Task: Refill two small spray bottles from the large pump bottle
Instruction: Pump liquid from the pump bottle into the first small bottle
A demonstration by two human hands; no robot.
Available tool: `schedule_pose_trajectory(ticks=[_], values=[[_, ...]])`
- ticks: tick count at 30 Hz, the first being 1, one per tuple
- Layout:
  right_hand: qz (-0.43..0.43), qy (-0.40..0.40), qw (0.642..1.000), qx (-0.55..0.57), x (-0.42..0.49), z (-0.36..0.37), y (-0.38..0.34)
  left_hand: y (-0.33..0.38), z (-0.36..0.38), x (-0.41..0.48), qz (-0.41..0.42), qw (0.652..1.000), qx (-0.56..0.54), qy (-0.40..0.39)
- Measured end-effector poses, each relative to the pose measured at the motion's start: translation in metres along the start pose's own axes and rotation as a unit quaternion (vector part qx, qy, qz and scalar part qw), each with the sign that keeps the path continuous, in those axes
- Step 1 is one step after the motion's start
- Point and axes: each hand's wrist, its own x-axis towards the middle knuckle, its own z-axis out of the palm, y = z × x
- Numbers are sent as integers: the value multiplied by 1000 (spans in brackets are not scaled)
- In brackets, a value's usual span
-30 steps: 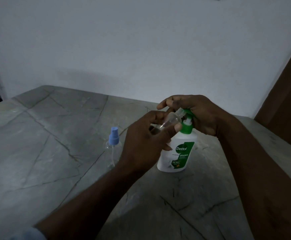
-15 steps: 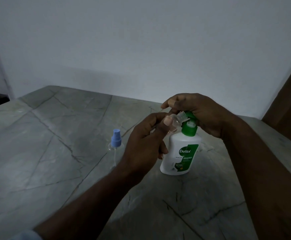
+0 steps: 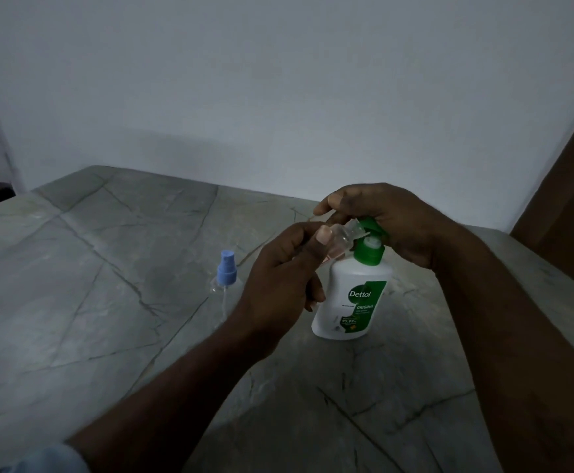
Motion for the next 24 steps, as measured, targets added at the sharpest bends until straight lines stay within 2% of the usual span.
schedule_pose_trajectory(ticks=[2, 10, 18, 21, 24], values=[[-8, 14, 1000, -11, 0, 1, -2, 1, 0, 0, 2, 1000, -1, -5], [52, -20, 992, 114, 1, 6, 10, 0, 0, 0, 5, 1000, -5, -1], [-10, 34, 999, -4, -4, 3, 0, 1, -3, -1, -34, 999, -28, 4], [-3, 37, 999, 19, -4, 4, -3, 3, -5, -2, -64, 994, -94, -6], [43, 18, 997, 54, -3, 6, -1, 3, -8, 0, -77, 987, -142, -21]])
